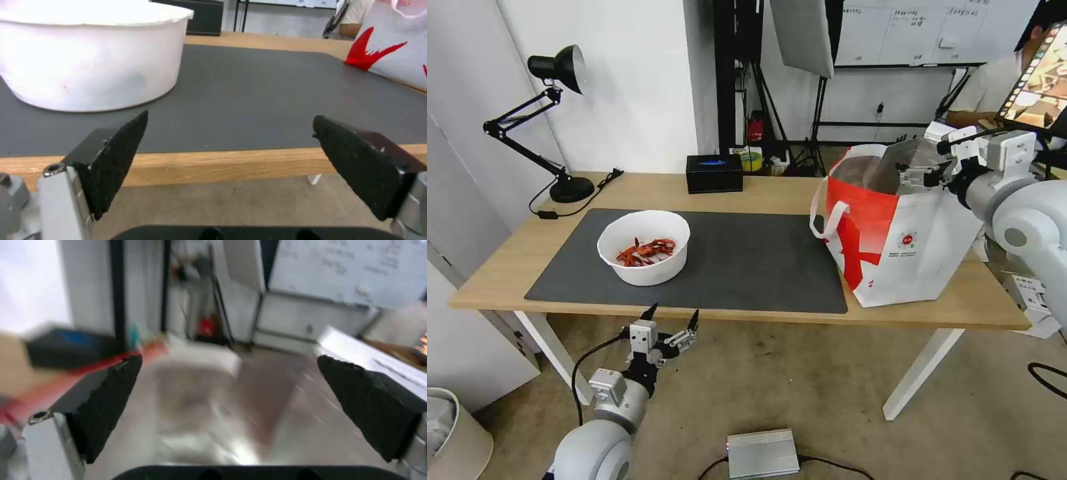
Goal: Pick up the trash from the table and place it into the takeout bag.
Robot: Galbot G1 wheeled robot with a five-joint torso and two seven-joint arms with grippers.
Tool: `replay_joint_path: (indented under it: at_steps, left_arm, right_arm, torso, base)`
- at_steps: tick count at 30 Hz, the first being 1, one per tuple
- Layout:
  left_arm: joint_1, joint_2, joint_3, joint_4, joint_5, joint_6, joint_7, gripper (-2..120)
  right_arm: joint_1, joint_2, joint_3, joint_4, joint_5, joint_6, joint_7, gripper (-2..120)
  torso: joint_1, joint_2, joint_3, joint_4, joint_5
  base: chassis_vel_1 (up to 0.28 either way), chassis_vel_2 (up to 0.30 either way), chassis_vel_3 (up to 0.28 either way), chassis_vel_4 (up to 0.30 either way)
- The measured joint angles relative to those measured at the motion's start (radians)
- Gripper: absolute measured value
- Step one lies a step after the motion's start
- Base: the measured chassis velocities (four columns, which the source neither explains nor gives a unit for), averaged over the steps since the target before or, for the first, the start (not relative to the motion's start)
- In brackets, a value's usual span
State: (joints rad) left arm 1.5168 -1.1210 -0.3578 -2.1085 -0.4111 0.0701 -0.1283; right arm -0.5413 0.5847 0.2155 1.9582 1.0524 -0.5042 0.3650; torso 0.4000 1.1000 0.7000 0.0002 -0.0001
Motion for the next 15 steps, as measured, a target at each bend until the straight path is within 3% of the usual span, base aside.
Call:
replay_joint_path:
  at_steps: [3,8,15]
  left_arm:
    - [-0.001,0.000,0.000,0.001,0.000,-0.001,0.000,100]
    - [0.002,0.000,-0.008,0.001,-0.001,-0.003,0.000,100]
    - [0.005,-0.008,-0.014,0.002,0.000,-0.009,0.000,100]
  right_arm:
    - [-0.062,0.003,0.013,0.048,0.017,0.141,-0.005,100]
    - [-0.207,-0.011,0.038,0.151,0.017,0.274,-0.022,100]
    - [-0.360,-0.008,0.043,0.281,0.008,0.326,-0.023,100]
  torso:
    - [0.000,0.000,0.000,-0.0001,0.0000]
    - [0.000,0.000,0.000,-0.0004,0.0001]
    - [0.000,0.000,0.000,-0.0001,-0.0001]
  base:
    - [0.000,0.000,0.000,0.000]
    - [0.000,0.000,0.000,0.000]
    - [0.000,0.000,0.000,0.000]
